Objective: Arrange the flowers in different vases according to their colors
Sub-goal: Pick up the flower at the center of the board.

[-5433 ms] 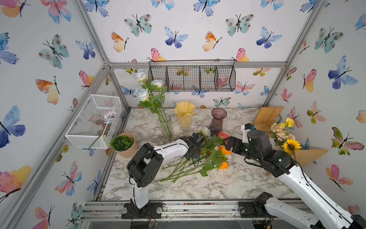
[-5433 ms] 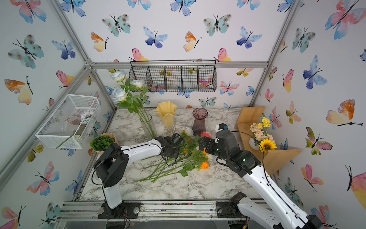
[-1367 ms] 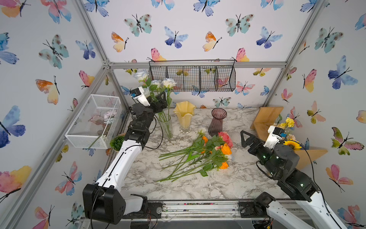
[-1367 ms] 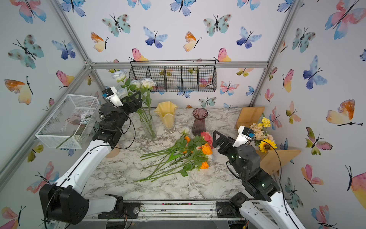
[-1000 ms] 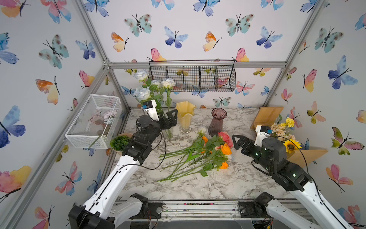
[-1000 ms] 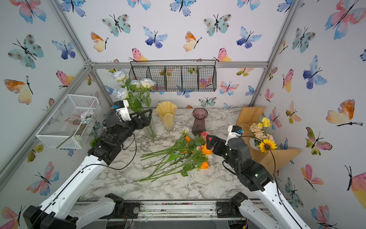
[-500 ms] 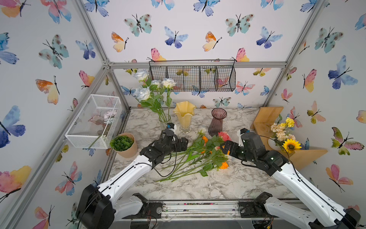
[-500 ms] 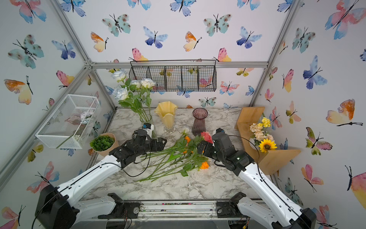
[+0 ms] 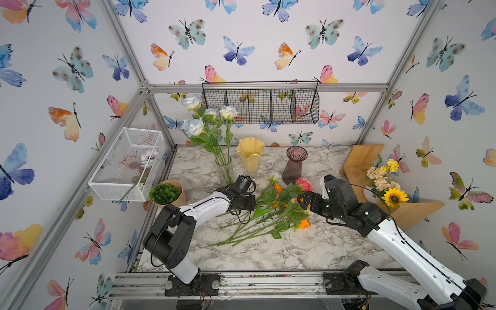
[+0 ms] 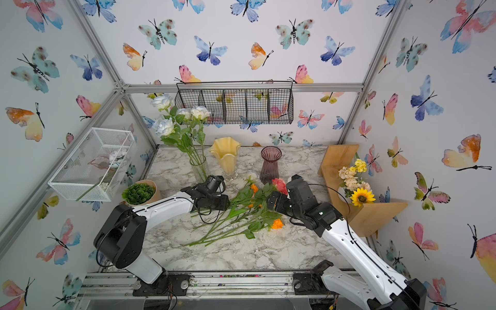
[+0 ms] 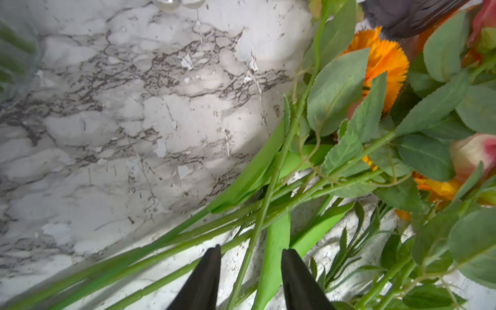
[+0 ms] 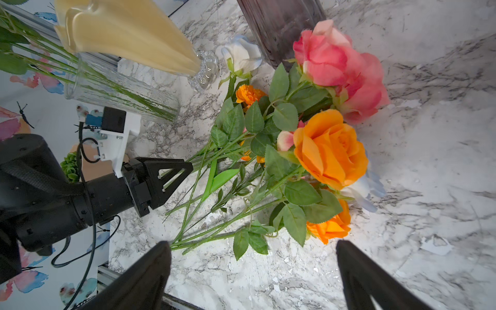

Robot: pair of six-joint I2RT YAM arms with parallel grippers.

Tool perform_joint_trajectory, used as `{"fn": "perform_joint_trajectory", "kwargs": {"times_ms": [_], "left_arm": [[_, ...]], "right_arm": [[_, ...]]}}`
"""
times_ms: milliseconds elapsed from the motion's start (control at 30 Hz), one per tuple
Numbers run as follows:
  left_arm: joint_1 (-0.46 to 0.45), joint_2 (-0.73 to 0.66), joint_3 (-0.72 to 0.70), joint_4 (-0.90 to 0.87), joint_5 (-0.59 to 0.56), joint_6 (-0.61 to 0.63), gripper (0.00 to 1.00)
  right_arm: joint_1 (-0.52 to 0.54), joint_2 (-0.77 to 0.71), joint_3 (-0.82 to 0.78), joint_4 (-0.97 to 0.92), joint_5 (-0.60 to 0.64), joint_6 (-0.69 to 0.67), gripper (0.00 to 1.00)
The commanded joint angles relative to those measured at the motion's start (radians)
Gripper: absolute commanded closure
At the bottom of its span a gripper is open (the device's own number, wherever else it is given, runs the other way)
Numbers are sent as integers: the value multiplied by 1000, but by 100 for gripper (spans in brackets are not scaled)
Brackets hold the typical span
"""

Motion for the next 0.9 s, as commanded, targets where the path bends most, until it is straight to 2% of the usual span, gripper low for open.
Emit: {"fn": "perform_joint_trajectory", "kwargs": {"times_ms": [0, 133, 333, 867], "left_arm": [[0, 46, 41, -24, 35, 29, 62], [-1, 85, 76, -34, 26, 41, 68], [-3, 153, 137, -56, 23, 56, 73], [-51, 224, 204, -109, -45, 66, 76]], "right_arm": [[-6, 20, 5, -4, -3, -3, 2], [-6, 30, 13, -9, 5, -10, 2], [-6, 33, 17, -5, 17, -13, 1], [-6, 38, 1, 3, 29, -10, 2]]}}
